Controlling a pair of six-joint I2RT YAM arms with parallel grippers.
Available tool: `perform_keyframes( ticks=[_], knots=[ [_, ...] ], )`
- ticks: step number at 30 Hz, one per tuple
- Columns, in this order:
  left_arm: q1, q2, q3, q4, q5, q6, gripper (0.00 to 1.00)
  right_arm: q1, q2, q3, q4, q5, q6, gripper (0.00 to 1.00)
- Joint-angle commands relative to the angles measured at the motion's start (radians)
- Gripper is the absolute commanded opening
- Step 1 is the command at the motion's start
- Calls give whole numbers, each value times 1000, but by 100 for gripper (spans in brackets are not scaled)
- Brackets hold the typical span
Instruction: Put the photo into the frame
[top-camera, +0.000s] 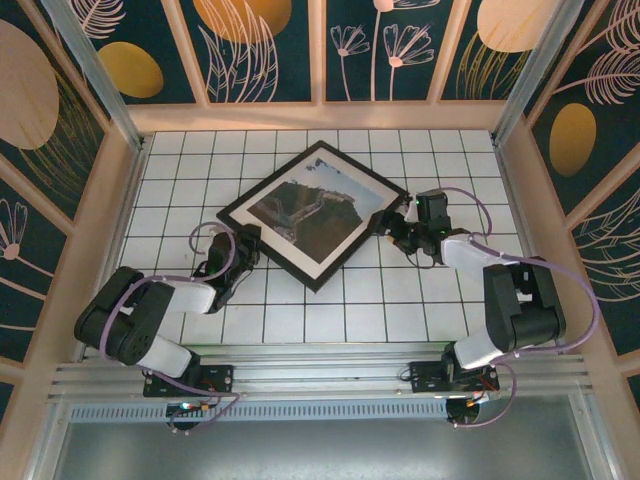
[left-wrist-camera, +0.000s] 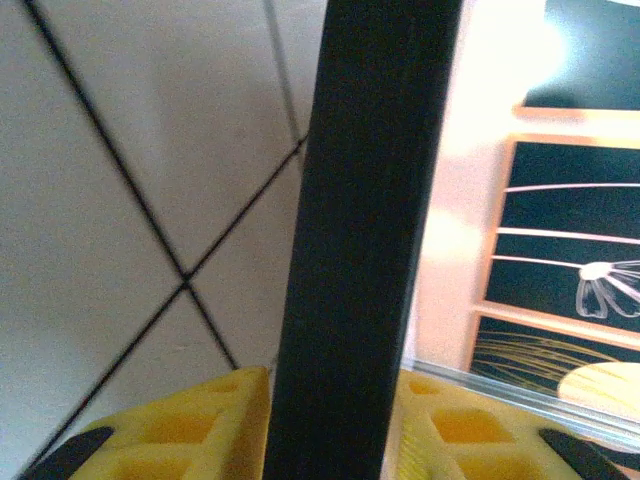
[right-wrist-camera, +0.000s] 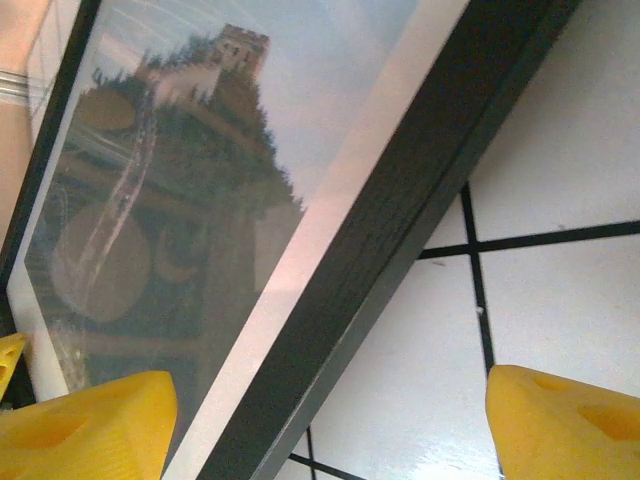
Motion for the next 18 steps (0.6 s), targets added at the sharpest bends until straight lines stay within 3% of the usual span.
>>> perform_keyframes(
  ticks=[1,9,18],
  knots=[
    [-1,20,-6,141,28,-45,39,-7,18,-18,36,17,5,81],
    [-1,26,-17,26,40,-16,58,-11,25,-28,22,34,-14,81],
    [-1,-110,-16,-277,-62,189,81,-13,16,-8,-10,61,-43,81]
  ],
)
